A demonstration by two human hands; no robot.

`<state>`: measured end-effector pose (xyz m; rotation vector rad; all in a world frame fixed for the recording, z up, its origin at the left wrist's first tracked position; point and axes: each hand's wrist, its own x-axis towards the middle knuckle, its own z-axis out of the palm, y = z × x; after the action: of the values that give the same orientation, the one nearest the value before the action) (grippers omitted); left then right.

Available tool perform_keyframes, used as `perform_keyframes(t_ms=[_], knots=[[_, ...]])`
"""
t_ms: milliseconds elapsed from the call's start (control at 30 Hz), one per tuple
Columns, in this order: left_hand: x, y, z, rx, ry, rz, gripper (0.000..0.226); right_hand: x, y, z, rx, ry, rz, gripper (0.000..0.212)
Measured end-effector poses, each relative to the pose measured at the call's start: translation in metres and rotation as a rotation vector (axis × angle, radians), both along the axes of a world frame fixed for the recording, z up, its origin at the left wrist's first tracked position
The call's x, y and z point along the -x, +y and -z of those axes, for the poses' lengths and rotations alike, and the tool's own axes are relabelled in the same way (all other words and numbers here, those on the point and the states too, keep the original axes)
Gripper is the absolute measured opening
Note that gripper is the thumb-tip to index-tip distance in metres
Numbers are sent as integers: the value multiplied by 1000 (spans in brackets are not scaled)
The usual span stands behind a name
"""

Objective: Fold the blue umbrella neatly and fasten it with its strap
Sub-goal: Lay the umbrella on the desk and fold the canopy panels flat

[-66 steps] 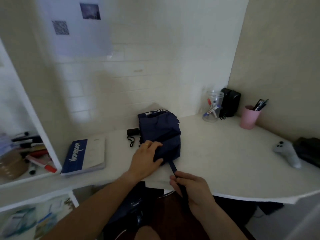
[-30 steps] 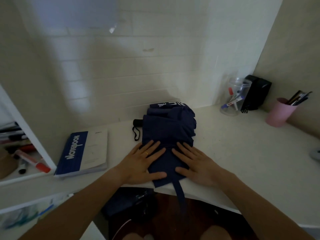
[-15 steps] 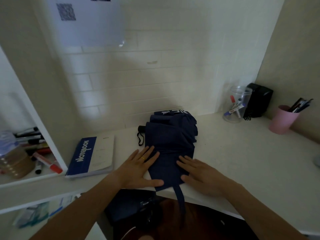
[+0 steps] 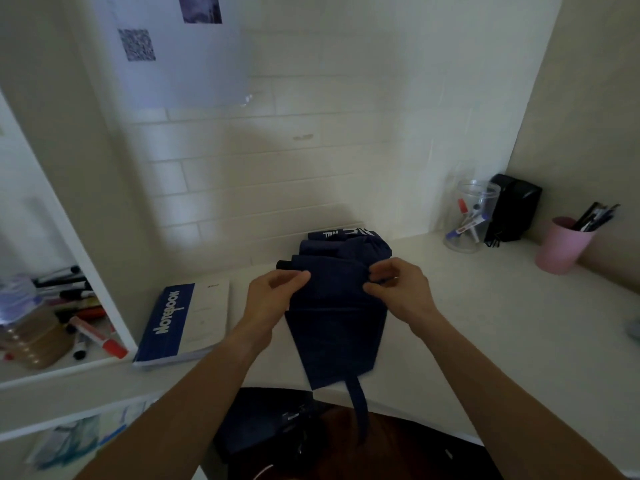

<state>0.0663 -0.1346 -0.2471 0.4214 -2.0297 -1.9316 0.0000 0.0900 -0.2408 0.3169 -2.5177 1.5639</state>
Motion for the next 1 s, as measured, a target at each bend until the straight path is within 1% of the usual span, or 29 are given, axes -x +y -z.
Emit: perform_keyframes(t_ms=[100, 200, 267, 367, 467, 567, 600, 700, 800, 900, 1000], knots=[[-2, -4, -1, -7, 20, -33, 30, 2, 2, -5, 65, 18, -27, 34], [2, -6, 3, 2, -70, -16, 50, 5, -1, 0, 28, -2, -32, 41], [7, -5, 4, -2, -84, 16, 57, 7, -5, 3, 15, -10, -16, 44], [14, -2, -1, -3, -98, 10, 52, 10, -6, 1, 8, -35, 47, 44], [20, 1, -2, 1, -91, -13, 45, 11, -6, 1, 0, -62, 32, 42], [24, -1, -2, -52, -57, -76, 51, 13, -6, 1, -20, -47, 31, 43], [23, -1, -3, -48, -61, -76, 49, 13, -5, 0, -23, -44, 28, 43], [18, 2, -10, -40, -61, -57, 30, 14, -6, 1, 10, -59, -11, 40], [8, 5, -18, -26, -31, 3, 20, 13, -2, 1, 56, -61, -44, 26], [-7, 4, -24, -12, 2, 84, 22, 6, 9, -1, 58, -39, -99, 17], [-27, 2, -19, -25, -20, 146, 31, -7, 25, 2, 16, 37, -191, 18]])
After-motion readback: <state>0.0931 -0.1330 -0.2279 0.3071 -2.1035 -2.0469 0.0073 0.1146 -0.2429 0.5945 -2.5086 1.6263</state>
